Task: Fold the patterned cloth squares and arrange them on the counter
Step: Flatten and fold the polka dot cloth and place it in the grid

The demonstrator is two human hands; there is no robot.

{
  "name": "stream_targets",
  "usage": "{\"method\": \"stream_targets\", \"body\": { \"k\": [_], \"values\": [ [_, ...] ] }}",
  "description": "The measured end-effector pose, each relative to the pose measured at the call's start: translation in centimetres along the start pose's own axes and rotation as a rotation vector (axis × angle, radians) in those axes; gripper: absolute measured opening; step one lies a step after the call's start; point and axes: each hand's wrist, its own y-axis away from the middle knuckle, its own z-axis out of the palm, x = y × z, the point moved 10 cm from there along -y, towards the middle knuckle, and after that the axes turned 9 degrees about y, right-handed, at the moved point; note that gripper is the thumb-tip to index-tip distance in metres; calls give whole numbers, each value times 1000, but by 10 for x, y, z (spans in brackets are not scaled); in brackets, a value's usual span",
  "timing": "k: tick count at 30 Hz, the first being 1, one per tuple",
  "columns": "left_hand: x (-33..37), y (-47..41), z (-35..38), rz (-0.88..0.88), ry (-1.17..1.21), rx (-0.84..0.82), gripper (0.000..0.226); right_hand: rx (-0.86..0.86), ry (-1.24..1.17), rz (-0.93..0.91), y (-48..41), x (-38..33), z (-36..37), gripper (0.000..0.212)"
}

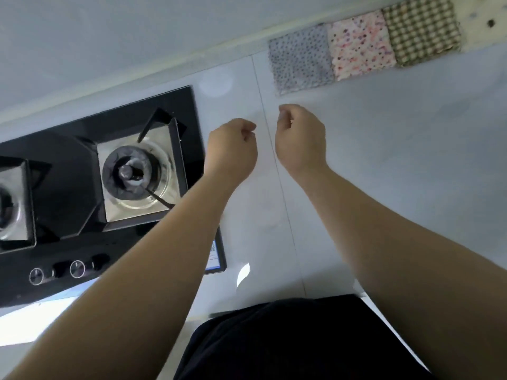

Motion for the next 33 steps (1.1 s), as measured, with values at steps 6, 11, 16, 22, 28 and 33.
{"method": "stream_targets", "body": {
  "k": [6, 11, 16, 22, 28, 33],
  "values": [
    [-85, 53, -71, -151, 227, 121, 26, -22, -162, -8, 64, -63, 48, 26],
    [-151, 100, -152, -170, 403, 250, 19, -87, -195, -129, 132, -138, 98, 24],
    [-231, 178, -249, -136, 516, 381, 20, -79, -208, -285, 234, -229, 147, 22],
    [-352, 282, -369, -126, 527, 463, 23, -120, -271, -376, 379, -335, 230, 17],
    [-452, 352, -484, -193, 611, 649, 23, -294, -247, -586, 492, -449, 300, 17],
    [-508, 358, -541, -252, 685, 730, 24, -386, -197, -678, 523, -516, 358, 19]
  ]
}}
